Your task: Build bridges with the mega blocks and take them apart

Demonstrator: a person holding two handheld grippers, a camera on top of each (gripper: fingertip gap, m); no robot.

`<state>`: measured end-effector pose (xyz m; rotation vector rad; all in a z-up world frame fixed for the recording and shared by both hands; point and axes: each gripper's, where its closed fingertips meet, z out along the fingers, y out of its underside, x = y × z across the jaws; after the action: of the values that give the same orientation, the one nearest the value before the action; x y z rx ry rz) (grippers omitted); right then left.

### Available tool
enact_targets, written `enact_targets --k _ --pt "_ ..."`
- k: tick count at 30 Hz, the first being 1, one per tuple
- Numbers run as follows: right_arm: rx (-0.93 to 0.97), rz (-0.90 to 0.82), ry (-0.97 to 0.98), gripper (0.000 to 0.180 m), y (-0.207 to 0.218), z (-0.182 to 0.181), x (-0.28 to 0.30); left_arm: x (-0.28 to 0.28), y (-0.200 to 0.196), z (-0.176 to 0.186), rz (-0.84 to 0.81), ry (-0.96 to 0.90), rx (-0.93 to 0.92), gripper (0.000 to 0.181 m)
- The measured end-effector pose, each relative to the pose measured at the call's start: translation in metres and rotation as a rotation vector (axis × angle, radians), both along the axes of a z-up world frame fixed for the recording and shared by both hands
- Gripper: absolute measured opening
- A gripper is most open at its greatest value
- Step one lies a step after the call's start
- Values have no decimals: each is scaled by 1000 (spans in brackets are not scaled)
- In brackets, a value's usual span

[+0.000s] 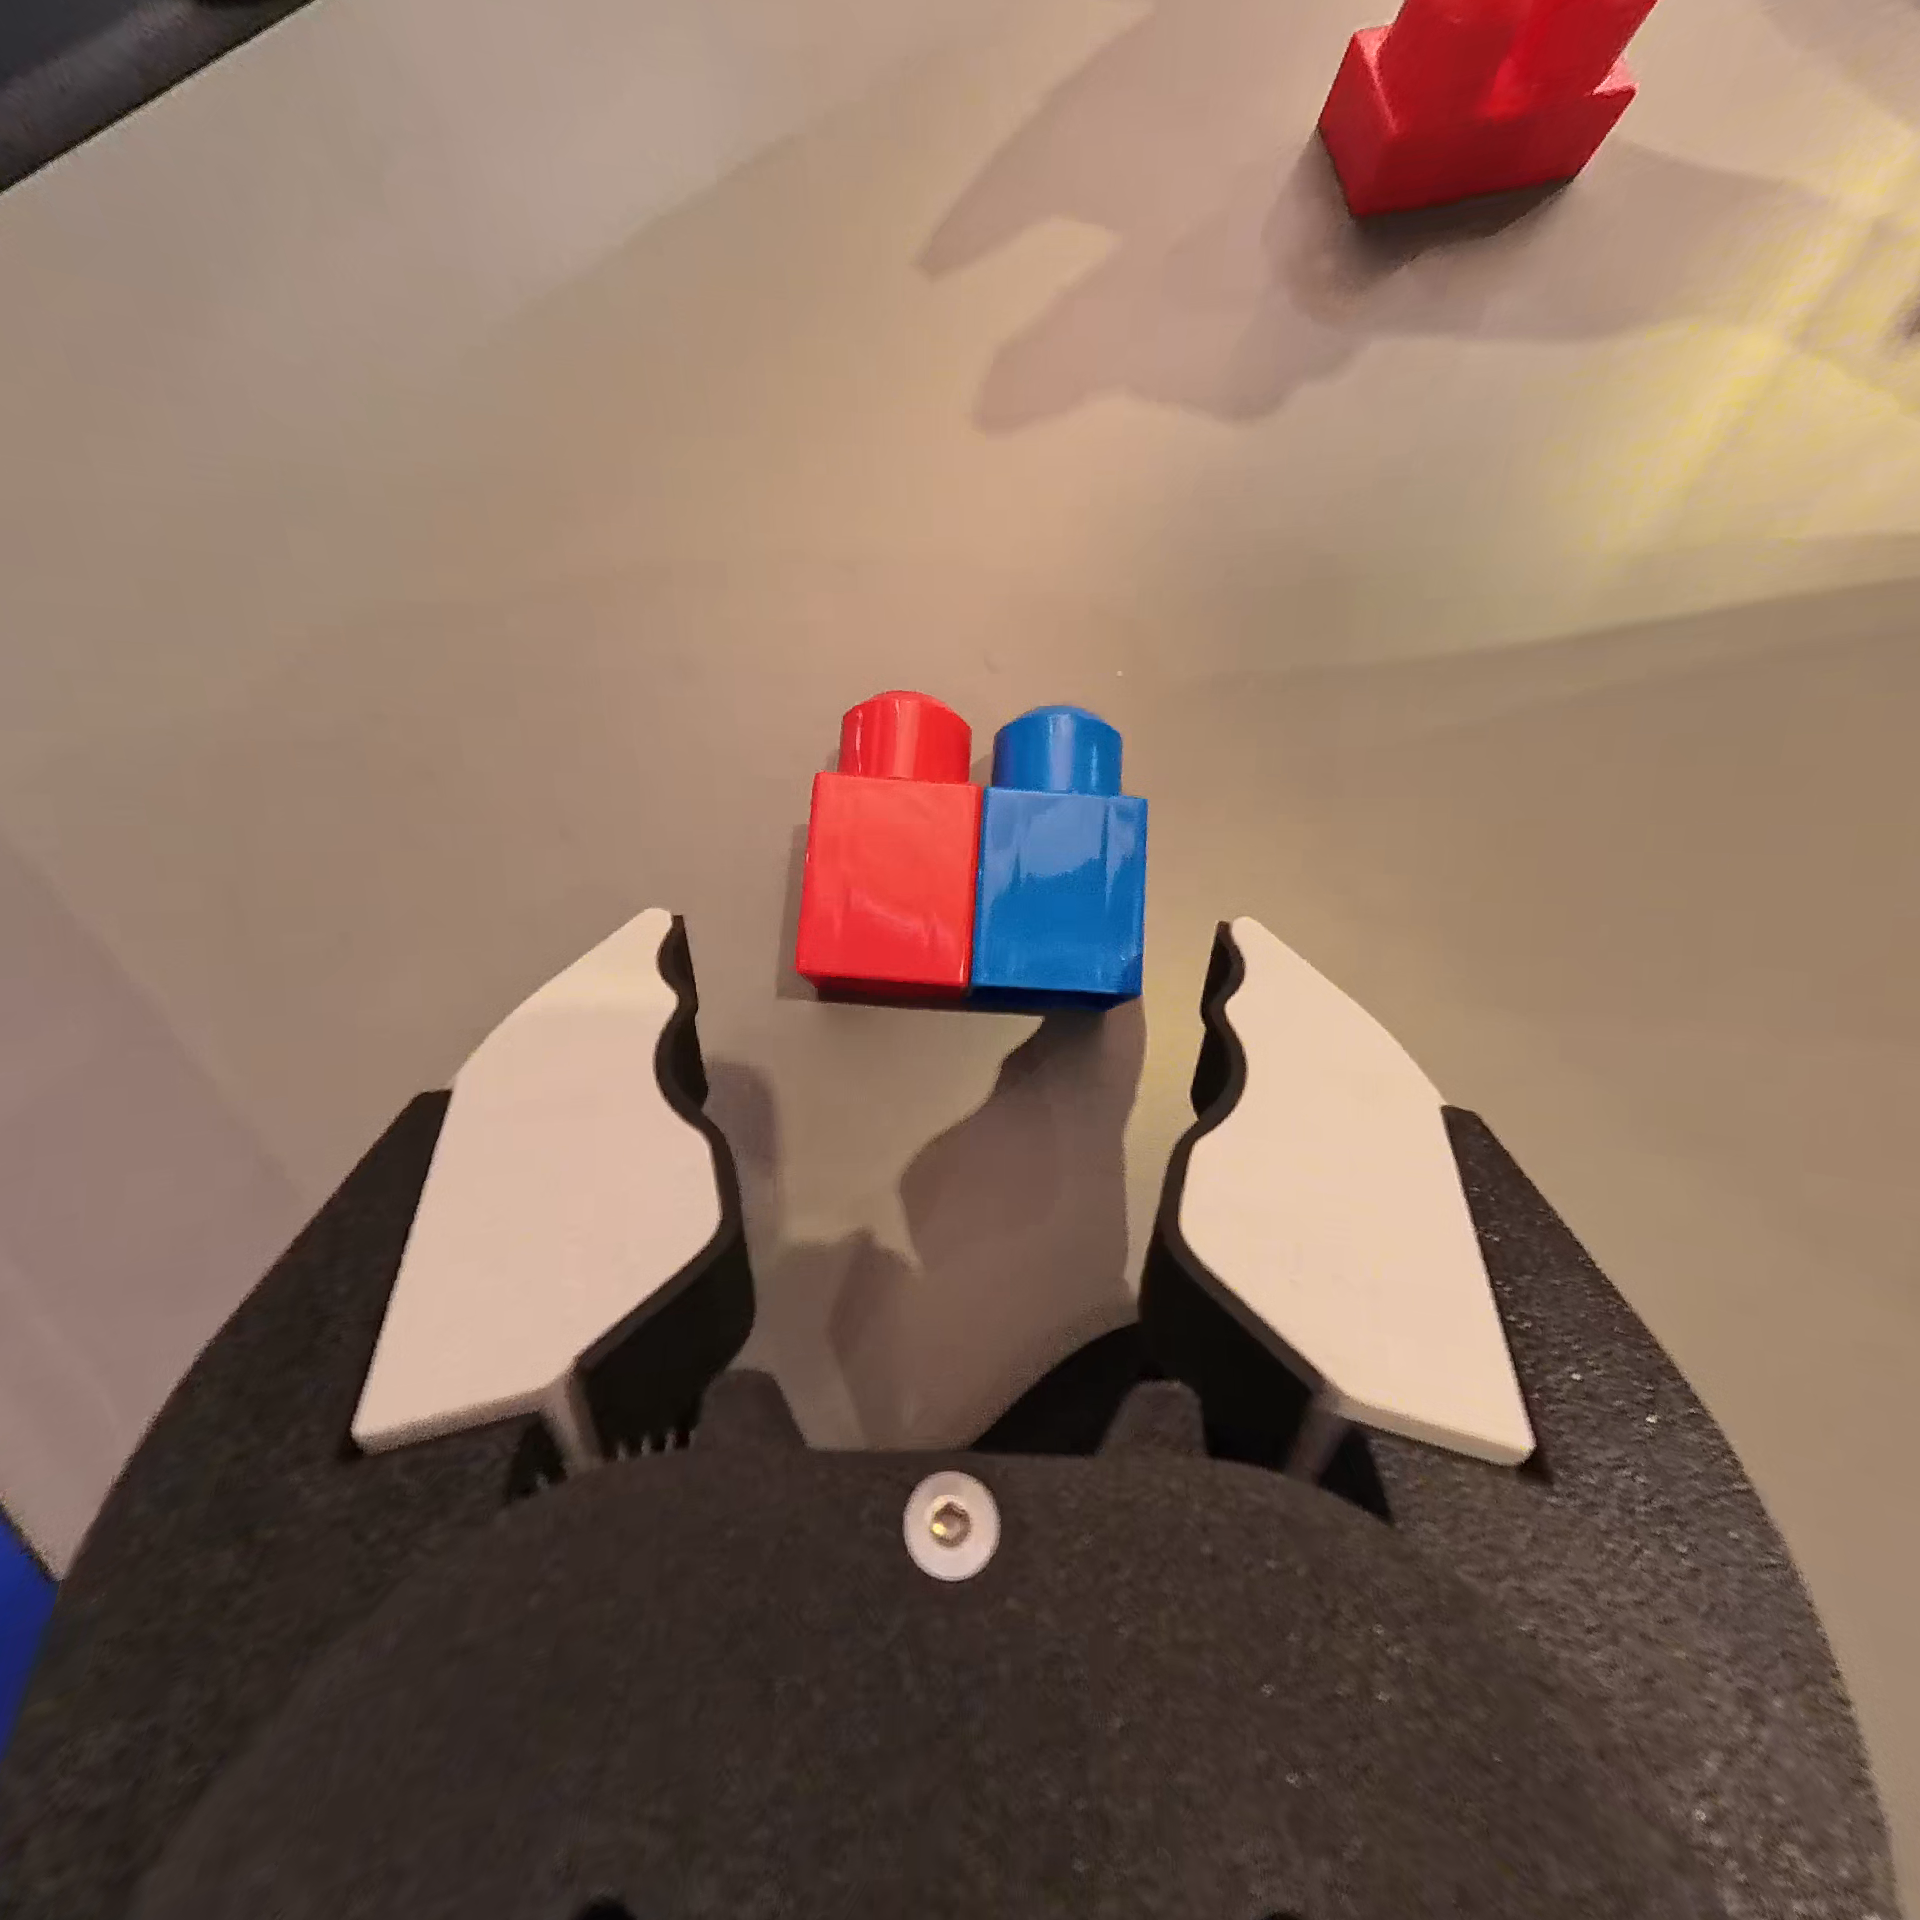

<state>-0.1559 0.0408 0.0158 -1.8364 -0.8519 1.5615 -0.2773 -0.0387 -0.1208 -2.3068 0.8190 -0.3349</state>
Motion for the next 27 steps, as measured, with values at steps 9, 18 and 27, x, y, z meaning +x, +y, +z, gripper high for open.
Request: enact_targets --k 9,18,27 --pt "-13 23 2 54 -2 -2 -1 12 4 -11 -35 55 -18 90" --pt "-17 26 8 54 -2 -1 0 13 6 -17 -39 56 -38 86" --pt "-20 32 2 54 -2 -2 -1 13 5 -21 -41 65 -47 84"
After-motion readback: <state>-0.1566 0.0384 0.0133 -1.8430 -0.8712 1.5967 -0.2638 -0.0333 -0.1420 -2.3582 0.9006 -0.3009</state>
